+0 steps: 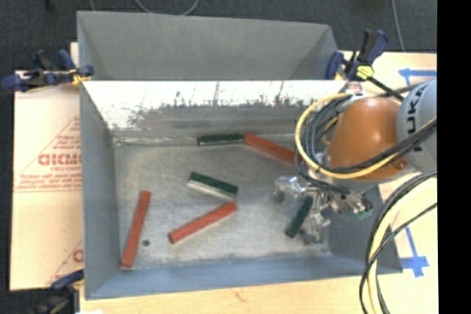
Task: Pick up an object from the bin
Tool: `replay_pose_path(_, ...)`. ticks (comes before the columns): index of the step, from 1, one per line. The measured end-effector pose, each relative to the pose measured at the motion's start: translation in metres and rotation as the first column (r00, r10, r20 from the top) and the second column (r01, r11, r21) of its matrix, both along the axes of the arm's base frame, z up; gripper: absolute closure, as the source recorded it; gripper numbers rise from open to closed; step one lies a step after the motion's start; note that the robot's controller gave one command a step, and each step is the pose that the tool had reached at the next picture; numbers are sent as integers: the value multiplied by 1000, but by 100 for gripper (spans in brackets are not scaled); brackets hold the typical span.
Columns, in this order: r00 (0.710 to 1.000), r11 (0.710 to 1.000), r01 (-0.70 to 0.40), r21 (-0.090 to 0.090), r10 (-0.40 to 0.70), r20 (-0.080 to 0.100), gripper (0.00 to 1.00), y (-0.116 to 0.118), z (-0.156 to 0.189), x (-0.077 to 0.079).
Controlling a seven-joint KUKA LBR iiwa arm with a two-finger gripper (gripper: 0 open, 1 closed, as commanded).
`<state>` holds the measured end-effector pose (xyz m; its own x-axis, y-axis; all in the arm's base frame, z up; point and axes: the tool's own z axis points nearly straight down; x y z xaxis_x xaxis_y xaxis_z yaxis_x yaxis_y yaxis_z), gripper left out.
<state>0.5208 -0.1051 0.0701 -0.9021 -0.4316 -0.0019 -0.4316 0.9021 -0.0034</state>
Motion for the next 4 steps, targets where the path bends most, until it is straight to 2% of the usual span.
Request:
replay_pose_path(1, 921, 921, -388, -1, 388, 2, 0, -8, 31, 2)
replay_pose_path(2, 849, 849, -529, -1, 529, 2, 0, -3, 30, 25)
replay_pose_path(3, 749, 749, -662, 2, 662, 4, 0, -8, 0, 35)
replay_pose_path(4, 625, 625, -781, 3, 781, 0, 0, 1, 0, 12)
